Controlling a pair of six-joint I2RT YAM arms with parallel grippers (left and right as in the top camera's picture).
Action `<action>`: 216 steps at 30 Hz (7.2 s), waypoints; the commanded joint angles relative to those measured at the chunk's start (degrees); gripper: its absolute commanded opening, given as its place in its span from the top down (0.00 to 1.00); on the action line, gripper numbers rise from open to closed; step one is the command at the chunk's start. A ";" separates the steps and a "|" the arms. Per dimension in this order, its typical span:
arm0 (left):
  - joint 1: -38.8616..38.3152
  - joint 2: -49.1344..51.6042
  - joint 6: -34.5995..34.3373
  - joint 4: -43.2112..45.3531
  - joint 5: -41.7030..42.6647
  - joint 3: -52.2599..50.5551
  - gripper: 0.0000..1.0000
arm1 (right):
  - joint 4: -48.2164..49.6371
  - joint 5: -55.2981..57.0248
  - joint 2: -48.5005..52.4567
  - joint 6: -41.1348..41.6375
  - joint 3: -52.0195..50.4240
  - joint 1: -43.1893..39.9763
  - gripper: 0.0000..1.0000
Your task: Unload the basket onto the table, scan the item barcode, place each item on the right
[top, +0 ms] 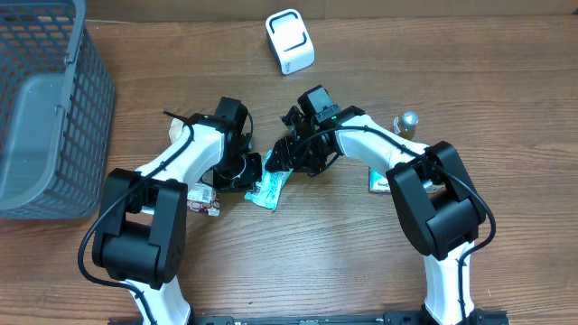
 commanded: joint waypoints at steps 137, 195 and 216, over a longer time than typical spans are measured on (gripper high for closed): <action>26.12 2.54 0.11 -19.12 -16.68 26.23 0.00 | 0.83 50.84 -14.53 -47.19 36.46 0.37 0.96; 26.12 2.54 0.09 -19.12 -16.70 26.23 0.01 | 31.63 68.46 7.19 -51.49 36.48 2.67 0.96; 26.12 2.54 0.09 -19.12 -16.70 26.23 0.00 | -47.65 23.52 -3.10 -15.82 33.97 1.38 0.96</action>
